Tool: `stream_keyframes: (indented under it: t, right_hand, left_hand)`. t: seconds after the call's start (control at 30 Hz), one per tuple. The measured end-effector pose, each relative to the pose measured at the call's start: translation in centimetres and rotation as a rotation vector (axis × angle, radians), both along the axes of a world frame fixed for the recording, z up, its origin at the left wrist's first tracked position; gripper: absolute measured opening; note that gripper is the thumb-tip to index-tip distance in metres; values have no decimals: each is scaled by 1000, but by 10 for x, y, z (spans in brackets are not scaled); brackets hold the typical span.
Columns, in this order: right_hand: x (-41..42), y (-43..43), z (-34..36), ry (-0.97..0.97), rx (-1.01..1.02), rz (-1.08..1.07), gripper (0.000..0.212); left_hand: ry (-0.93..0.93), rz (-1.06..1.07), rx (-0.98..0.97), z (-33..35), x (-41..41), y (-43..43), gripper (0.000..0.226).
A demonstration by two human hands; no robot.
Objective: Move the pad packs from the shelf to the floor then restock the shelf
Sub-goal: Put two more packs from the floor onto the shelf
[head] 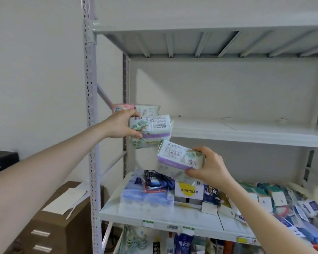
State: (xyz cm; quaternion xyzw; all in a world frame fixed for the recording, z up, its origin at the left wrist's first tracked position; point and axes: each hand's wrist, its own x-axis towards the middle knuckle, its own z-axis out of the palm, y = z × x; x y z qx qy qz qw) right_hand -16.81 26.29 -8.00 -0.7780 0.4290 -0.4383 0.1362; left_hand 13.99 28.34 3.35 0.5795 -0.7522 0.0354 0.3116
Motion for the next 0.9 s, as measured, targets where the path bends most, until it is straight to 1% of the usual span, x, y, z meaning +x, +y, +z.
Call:
stream_keyframes:
  t: [0.13,0.23,0.47,0.6,0.77,0.9]
  right_hand:
    - [9,-19,25,-23,-24,35,63]
    - [16,-40,42,-27,-26,74,67]
    - [32,-100,78,-59,-52,118,58]
    - [45,-136,87,-72,-54,80,60]
    - [74,-182,96,-76,-91,40,56]
    - [99,-215,100,-113,-109,12,53]
  left_hand:
    - [55,22,-11,25,7,-19,66]
    - [32,27,-17,43,12,-42,64]
    - [38,16,-51,78,33,-101,64]
    - [68,4,-23,88,52,-137,64]
    - [27,-6,6,95,81,-191,64]
    - [-22,-26,27,99,101,-238,59]
